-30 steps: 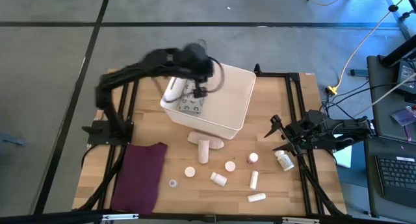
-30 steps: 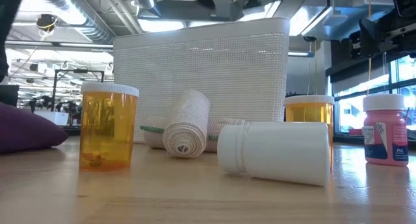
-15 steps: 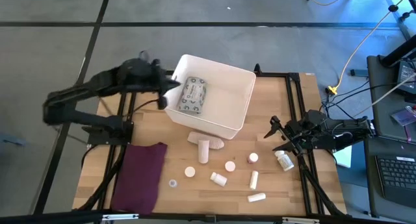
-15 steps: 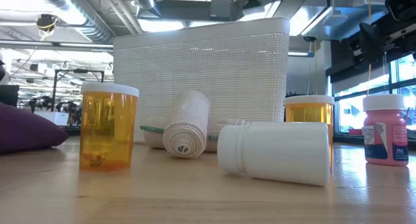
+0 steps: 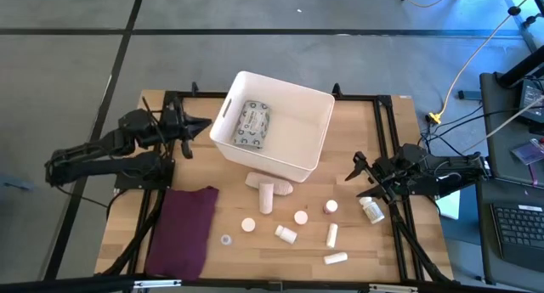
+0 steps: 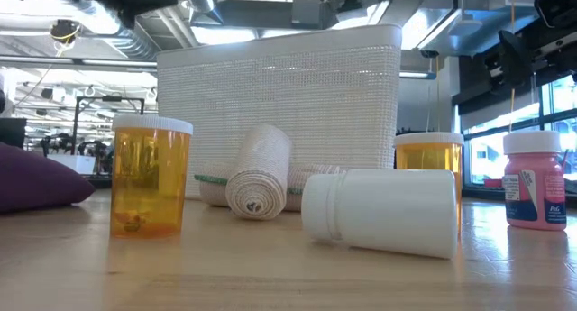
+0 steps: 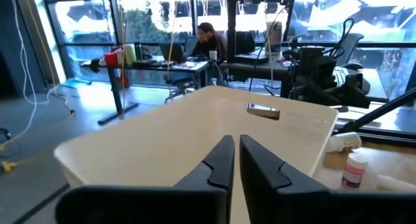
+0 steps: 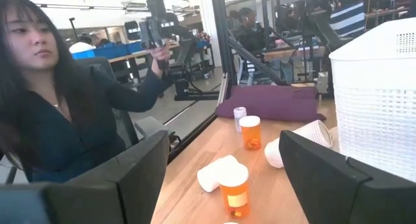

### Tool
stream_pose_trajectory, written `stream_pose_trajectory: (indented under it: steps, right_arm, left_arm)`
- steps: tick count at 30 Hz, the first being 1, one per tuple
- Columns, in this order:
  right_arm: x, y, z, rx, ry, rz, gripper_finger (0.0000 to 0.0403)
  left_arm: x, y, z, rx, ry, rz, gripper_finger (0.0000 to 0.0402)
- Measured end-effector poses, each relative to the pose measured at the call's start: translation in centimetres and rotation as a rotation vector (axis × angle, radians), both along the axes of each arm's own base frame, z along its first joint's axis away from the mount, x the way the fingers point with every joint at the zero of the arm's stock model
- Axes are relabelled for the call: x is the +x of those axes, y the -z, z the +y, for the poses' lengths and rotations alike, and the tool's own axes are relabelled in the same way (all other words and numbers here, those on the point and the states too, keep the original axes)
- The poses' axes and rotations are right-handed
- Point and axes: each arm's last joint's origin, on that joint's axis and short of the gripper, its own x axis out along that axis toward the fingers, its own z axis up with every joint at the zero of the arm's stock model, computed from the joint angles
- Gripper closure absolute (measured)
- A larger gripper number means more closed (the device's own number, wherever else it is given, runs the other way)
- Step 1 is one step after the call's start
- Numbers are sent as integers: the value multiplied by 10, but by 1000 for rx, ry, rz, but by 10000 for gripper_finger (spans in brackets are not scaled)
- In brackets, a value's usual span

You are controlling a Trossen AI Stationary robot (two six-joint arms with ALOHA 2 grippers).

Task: Pick & place medical supplies in basket/bin
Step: Move the white bin to the top middle of the table

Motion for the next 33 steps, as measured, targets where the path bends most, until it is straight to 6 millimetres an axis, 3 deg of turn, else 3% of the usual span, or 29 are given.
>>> stream_pose_trajectory:
  steps: [10,18,23,29,33]
  right_arm:
    - [0,1,0,89,-7,54,108]
    - [0,1,0,85,-7,52,108]
    - [0,1,0,85,-7,53,108]
    - [0,1,0,85,-7,52,108]
    - [0,0,0,86,-7,51,108]
  left_arm:
    - [-11,21,-9,-48,194,93,280]
    - [-11,51,-9,-167,187,281,224]
    - [-13,54,-9,-194,145,309,220]
    - [-13,62,0,-260,-154,363,235]
    - [-10,66,3,-286,-264,389,259]
